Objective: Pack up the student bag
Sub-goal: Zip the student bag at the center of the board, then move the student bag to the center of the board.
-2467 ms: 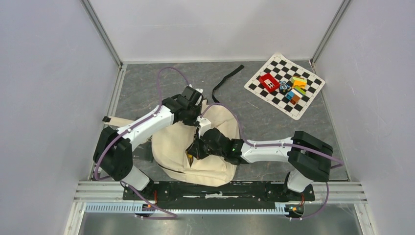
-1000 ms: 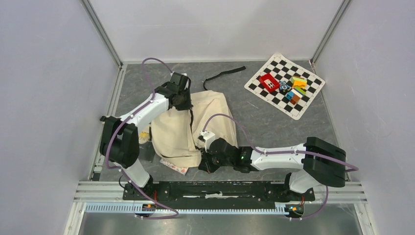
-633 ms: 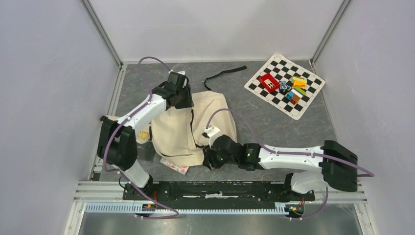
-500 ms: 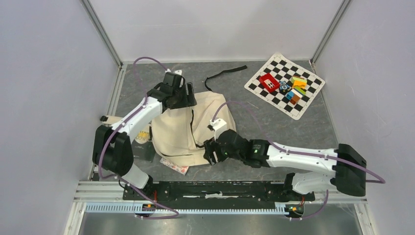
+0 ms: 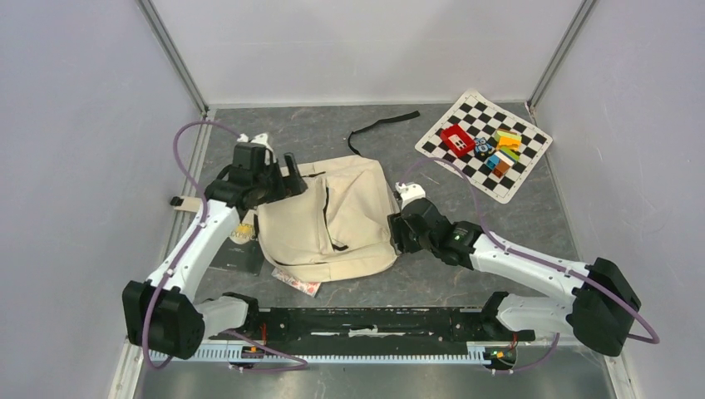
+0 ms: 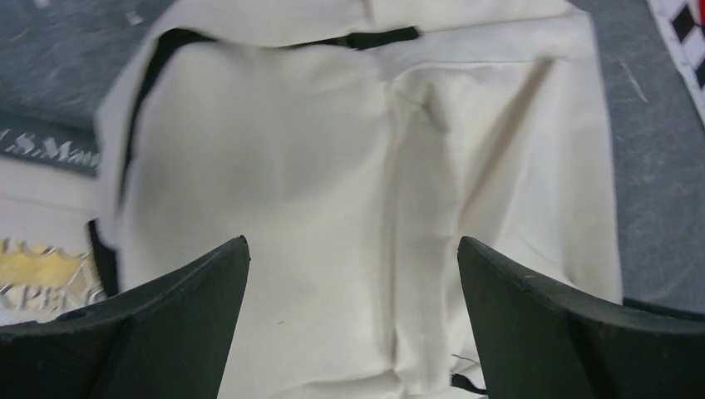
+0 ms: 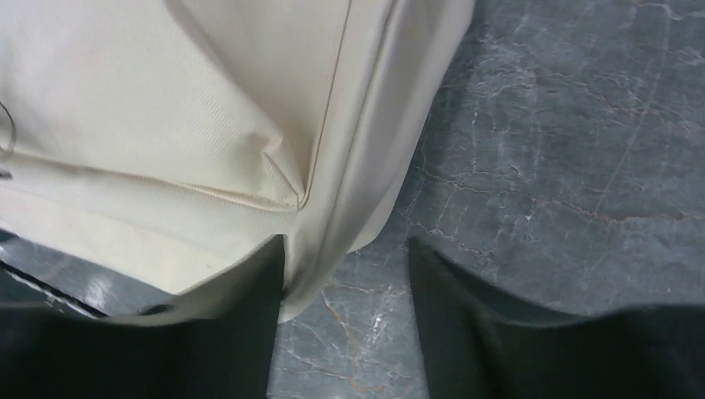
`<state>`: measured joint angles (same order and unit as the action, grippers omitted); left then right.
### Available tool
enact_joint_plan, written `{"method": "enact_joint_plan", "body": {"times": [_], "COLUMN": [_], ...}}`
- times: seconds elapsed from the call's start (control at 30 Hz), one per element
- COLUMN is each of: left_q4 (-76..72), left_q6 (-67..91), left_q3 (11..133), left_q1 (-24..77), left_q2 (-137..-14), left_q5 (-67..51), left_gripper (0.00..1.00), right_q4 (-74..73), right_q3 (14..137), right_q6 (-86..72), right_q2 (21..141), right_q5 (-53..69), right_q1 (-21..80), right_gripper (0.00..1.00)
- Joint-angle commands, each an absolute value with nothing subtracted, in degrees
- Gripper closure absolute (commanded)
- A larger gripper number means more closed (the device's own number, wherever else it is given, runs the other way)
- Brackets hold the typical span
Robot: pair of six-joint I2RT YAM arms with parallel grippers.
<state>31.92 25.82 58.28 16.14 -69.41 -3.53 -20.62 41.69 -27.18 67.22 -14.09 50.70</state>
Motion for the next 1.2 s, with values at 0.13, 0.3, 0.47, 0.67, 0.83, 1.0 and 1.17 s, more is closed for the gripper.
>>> {"method": "enact_joint_plan", "body": {"times": [0.13, 0.3, 0.47, 0.67, 0.83, 1.0, 1.17], "left_q4": [33.62, 38.98, 41.27, 36.44, 29.95, 23.49, 20.72], "left_q6": [26.04, 27.18, 28.33, 33.02, 35.36, 35.95, 34.14], "left_q3": [53.30, 55.48, 54.28, 47.35, 43.87, 44.49, 48.46], "left_q1": [10.94, 10.85, 10.90, 10.92, 10.91, 10.90, 10.72], "left_q2": [-59.90, -56.40, -52.92, -52.95, -54.77, -61.53, -69.36], "left_q5": [-1.45, -3.40, -4.66, -11.40, -13.43, -14.21, -9.66], "left_gripper": [0.00, 0.00, 0.00, 0.00, 0.00, 0.00, 0.00], "right_q4": [-18.94, -21.84, -16.49, -22.22, -21.87, -14.72, -9.04], "right_q3": [42.56, 53.29, 65.41, 85.01, 77.92, 57.95, 42.61], "right_q6": [-24.23, -13.43, -5.15, -5.92, -9.49, -17.80, -27.18], "right_q2": [70.55, 74.44, 84.45, 101.22, 96.32, 83.53, 70.55], "right_q5": [-15.50, -25.74, -24.46, -19.38, -12.65, -1.02, 4.90], "right_q1": [48.59, 39.51, 29.31, 23.47, 23.47, 23.55, 25.43], "right_gripper": [1.00, 1.00, 1.00, 0.47, 0.19, 0.06, 0.02]}}
